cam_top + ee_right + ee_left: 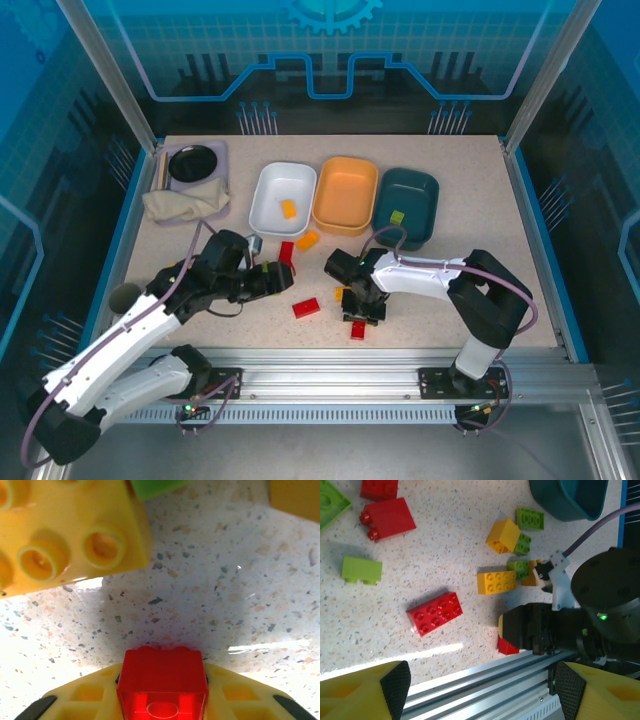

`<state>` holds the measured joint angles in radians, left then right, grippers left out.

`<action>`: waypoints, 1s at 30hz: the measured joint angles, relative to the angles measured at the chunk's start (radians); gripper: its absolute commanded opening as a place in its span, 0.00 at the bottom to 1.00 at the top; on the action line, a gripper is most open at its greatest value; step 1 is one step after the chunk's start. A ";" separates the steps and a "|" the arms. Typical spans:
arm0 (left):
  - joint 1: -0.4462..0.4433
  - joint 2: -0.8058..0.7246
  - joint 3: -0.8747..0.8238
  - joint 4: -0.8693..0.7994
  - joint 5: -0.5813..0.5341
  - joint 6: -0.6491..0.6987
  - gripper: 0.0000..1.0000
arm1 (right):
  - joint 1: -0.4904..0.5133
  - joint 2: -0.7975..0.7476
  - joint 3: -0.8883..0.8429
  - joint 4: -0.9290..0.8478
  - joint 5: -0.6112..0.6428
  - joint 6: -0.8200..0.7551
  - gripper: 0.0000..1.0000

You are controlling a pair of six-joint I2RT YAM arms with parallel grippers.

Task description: Sort the legos into containers by color

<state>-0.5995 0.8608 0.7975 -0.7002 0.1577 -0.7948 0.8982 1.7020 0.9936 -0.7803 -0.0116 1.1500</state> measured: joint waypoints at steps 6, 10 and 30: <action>0.000 -0.098 -0.072 -0.018 -0.015 -0.055 0.80 | -0.013 -0.012 0.192 -0.133 0.101 -0.075 0.30; 0.000 -0.151 -0.100 -0.021 -0.050 -0.100 0.80 | -0.108 0.008 0.414 -0.165 0.145 -0.180 0.30; 0.000 -0.130 -0.116 -0.108 -0.188 -0.244 0.75 | -0.419 0.853 1.443 -0.355 0.077 -0.426 0.61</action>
<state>-0.5995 0.7311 0.6815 -0.8082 -0.0307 -1.0389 0.4793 2.5553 2.4367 -1.1351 0.0654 0.7238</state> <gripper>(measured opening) 0.751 0.563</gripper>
